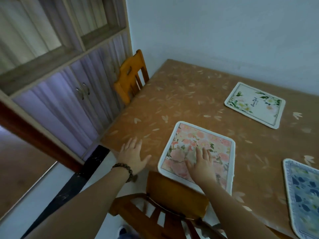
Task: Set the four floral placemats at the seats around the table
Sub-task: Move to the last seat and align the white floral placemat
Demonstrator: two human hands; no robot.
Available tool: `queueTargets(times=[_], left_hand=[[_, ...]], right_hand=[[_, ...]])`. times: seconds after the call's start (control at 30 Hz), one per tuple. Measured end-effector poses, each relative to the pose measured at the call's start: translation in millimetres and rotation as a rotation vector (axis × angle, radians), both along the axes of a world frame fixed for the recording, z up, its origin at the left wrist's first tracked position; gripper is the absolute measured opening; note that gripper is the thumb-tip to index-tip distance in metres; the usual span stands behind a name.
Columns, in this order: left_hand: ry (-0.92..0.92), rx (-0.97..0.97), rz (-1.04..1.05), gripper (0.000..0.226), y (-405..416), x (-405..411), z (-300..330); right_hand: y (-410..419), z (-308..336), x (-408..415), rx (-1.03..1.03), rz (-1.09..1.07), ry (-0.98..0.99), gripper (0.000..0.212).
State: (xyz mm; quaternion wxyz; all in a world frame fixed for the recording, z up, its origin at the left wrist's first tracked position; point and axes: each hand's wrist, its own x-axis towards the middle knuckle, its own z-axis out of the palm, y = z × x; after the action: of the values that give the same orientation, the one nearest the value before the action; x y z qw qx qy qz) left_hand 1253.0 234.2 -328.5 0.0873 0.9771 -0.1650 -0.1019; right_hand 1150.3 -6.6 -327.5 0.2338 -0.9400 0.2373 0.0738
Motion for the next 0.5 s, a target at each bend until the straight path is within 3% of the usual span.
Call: queueTargets(times=[0.3,0.5], left_hand=[[-0.064,-0.067,0.071,0.083,109.6,71.9,3.7],[-0.035,-0.114,-0.026,0.083,176.6,158.7,-11.3]], right_hand=[[123.4,9.4,100.9,-0.014,0.136,-0.068,0.06],[213.4,-7.3,179.3,-0.045,0.04,-0.062,0.054]])
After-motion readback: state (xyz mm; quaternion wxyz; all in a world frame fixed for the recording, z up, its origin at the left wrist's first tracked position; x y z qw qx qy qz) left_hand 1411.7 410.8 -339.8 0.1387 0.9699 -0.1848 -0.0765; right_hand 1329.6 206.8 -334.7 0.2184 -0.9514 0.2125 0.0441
